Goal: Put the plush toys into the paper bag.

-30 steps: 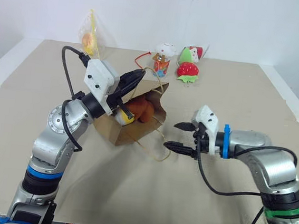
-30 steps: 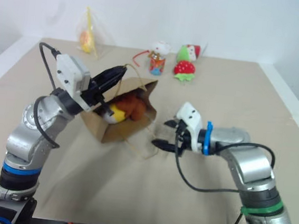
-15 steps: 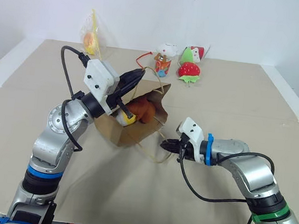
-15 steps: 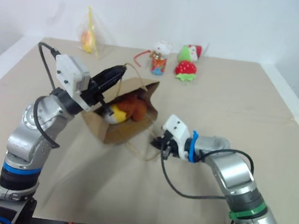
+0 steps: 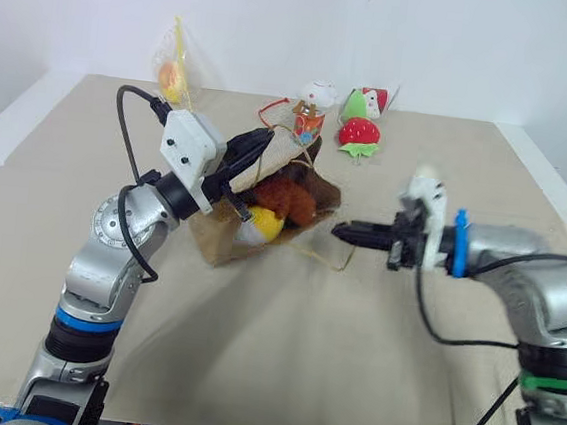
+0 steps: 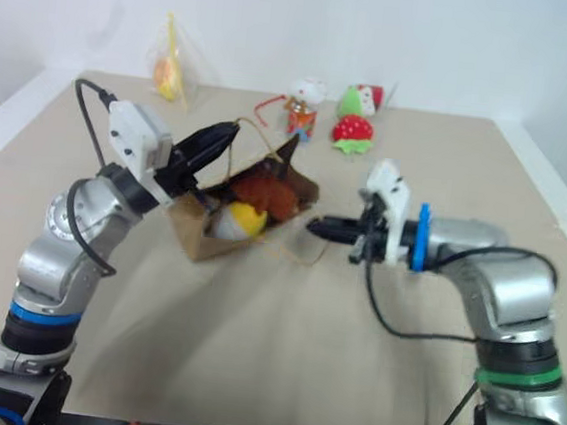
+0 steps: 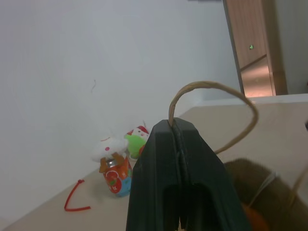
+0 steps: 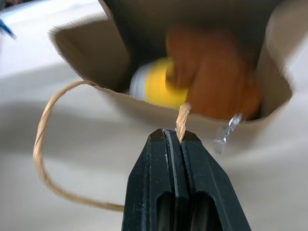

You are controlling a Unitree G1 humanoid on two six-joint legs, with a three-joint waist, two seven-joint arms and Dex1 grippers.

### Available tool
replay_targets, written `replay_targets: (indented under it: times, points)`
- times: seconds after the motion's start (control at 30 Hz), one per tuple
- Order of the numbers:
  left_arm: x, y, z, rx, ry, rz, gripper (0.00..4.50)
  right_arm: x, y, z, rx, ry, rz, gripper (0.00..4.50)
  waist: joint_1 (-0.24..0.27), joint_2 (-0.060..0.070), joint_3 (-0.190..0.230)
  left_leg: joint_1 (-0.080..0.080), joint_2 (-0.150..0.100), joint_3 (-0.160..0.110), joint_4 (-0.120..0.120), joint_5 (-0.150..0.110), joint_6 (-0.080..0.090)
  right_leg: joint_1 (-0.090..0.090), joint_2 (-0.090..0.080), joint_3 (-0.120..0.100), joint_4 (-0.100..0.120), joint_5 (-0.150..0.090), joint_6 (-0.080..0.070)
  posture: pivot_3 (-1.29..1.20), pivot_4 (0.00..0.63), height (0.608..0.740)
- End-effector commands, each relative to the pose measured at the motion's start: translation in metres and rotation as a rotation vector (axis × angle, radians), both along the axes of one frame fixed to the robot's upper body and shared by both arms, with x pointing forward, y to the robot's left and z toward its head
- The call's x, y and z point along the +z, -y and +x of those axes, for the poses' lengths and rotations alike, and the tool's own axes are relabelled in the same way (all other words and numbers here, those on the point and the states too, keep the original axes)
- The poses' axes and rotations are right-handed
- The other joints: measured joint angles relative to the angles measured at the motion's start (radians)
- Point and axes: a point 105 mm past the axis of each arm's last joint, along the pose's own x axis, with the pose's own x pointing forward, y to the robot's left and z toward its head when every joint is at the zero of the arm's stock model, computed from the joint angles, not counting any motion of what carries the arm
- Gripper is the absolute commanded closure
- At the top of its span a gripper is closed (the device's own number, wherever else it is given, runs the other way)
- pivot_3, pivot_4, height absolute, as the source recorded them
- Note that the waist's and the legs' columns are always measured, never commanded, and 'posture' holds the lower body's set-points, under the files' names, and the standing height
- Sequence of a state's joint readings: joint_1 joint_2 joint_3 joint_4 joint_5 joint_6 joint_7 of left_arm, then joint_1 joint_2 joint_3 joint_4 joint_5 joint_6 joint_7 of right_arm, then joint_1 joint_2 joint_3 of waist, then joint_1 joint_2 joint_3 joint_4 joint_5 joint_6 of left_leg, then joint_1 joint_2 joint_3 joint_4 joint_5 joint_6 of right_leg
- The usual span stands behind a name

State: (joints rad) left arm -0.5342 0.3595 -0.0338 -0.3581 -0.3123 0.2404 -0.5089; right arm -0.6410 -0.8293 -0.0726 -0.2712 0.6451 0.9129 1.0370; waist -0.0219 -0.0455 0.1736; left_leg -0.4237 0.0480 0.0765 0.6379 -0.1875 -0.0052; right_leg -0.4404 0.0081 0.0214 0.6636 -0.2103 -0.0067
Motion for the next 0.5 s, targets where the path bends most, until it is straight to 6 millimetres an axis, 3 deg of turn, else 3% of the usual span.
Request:
replay_targets:
  times: [0.03, 0.2, 0.37, 0.5]
  points:
    - [0.016, 0.001, -0.003, -0.005, 0.066, -0.018, 4.50, 0.044, 0.007, -0.017, 0.052, 0.069, 0.015, 4.42, 0.000, 0.000, 0.000, 0.000, 0.000, 0.000, 0.000, 0.000, 0.000, 0.000, 0.000, 0.000, 0.000, 0.000, 0.000, 0.00, 0.150, 0.740]
    - [0.012, 0.002, 0.001, -0.004, 0.054, -0.027, 4.50, 0.056, 0.014, -0.018, 0.030, 0.089, -0.030, 4.42, 0.000, 0.000, 0.000, 0.000, 0.000, 0.000, 0.000, 0.000, 0.000, 0.000, 0.000, 0.000, 0.000, -0.001, -0.001, 0.00, 0.150, 0.740]
    - [0.007, 0.004, 0.003, 0.008, 0.042, -0.037, 4.50, 0.028, 0.017, 0.000, -0.052, 0.097, -0.100, 4.42, 0.000, 0.000, 0.000, 0.000, 0.000, -0.001, 0.000, 0.000, 0.000, 0.000, 0.001, 0.001, 0.000, -0.001, -0.001, 0.00, 0.150, 0.740]
    - [0.009, 0.004, 0.004, 0.026, 0.047, -0.053, 4.50, 0.018, 0.011, 0.007, -0.056, 0.118, -0.105, 4.42, -0.001, 0.000, 0.000, 0.000, 0.000, 0.000, 0.000, 0.000, 0.000, 0.000, 0.000, 0.001, 0.000, 0.000, 0.000, 0.00, 0.150, 0.740]
